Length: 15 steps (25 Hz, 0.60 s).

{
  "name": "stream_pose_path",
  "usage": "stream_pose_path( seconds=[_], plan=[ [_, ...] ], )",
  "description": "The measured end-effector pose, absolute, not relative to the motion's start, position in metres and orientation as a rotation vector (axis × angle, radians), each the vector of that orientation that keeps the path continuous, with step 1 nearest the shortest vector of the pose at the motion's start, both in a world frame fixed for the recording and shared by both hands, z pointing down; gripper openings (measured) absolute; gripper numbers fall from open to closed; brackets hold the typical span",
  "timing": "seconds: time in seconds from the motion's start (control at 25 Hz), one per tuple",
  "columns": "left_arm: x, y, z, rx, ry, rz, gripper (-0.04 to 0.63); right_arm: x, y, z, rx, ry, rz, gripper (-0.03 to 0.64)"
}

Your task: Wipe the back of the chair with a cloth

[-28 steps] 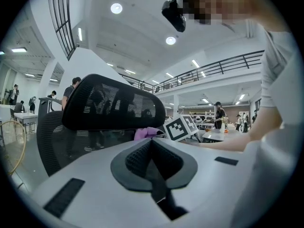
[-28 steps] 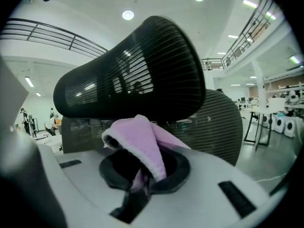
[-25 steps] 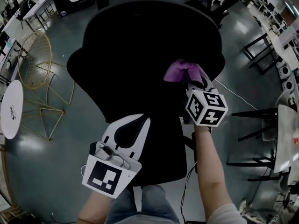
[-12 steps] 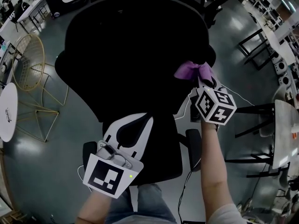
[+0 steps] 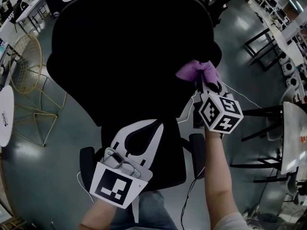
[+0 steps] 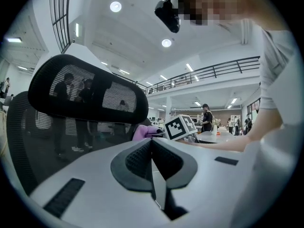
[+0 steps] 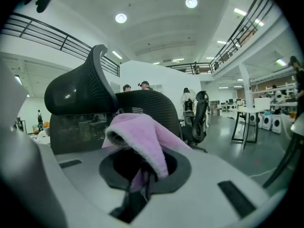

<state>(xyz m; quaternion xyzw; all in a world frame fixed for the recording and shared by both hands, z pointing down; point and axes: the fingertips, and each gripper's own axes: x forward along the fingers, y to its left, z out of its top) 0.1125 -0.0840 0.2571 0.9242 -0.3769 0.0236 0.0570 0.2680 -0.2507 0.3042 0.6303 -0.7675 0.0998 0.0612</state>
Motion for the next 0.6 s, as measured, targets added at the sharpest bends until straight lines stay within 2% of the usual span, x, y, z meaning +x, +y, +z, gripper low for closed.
stream_pose_path(
  seconds=[0.6],
  plan=[
    [0.129,-0.087,0.307,2.79,-1.153,0.083,0.012,0.263,-0.237,0.354,1.852,-2.358,0.298,0.044]
  ],
)
